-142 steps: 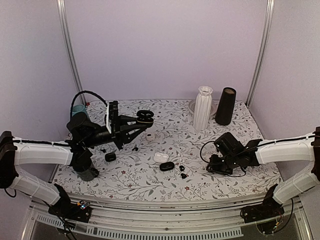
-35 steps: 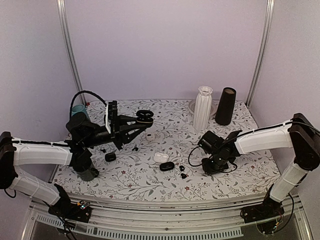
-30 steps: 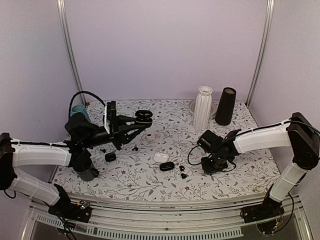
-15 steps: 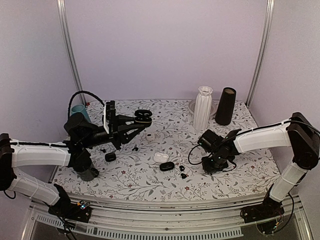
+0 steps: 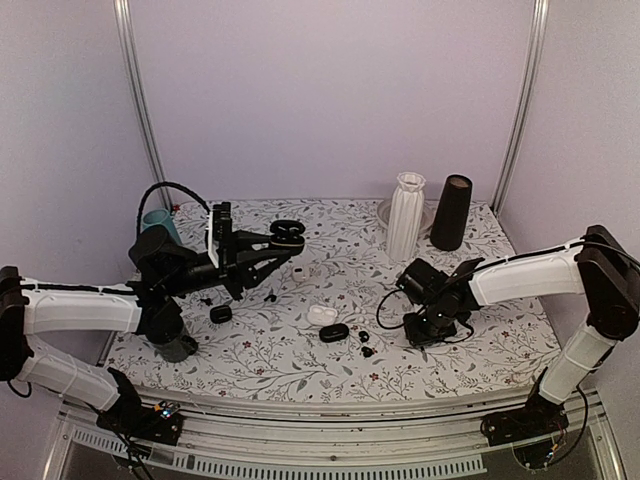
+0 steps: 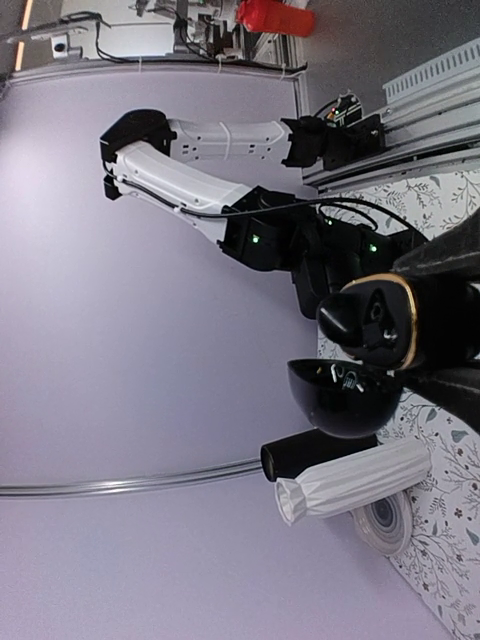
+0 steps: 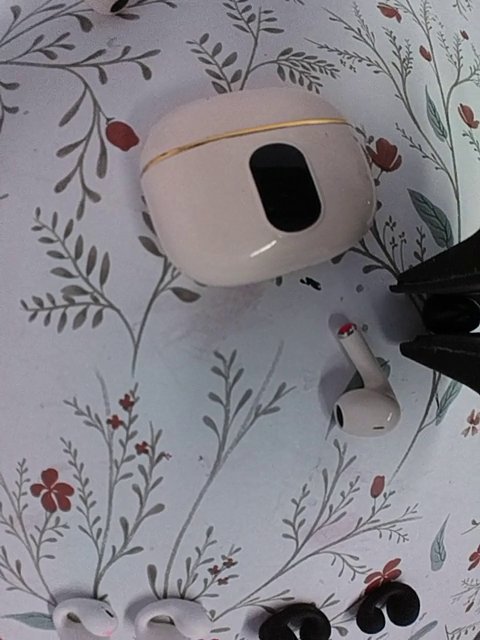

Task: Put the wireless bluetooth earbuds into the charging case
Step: Pick up the left earbud from the center of the board.

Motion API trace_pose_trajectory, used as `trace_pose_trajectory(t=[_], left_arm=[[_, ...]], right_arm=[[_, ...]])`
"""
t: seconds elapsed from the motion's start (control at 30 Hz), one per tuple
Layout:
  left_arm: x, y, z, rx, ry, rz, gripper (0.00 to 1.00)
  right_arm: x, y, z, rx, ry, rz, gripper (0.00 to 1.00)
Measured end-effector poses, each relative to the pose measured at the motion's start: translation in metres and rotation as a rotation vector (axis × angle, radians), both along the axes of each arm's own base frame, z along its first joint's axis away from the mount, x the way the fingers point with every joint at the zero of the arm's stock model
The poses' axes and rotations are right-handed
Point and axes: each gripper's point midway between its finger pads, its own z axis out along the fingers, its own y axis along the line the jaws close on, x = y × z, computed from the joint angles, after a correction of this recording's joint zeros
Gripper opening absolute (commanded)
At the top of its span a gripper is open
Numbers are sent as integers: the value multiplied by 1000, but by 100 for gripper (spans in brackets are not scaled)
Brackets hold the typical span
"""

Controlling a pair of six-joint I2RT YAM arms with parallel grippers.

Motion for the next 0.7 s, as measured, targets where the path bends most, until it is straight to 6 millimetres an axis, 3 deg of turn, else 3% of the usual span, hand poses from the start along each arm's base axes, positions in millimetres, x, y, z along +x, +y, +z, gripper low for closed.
trace_pose_trajectory(t=[0.17, 0.3, 0.43, 0.7], left_arm=[[2, -1, -3, 3, 9, 3, 0], [6, -3, -8, 10, 27, 13, 0], [8, -4, -11, 10, 42, 16, 0], [13, -7, -18, 6, 81, 16, 0]], right_arm=[[-3, -1, 5, 7, 3, -4, 7], [0, 2, 23, 42, -29, -5, 6], [12, 14, 54, 108, -93, -4, 6], [36, 40, 134, 281, -261, 17, 5]])
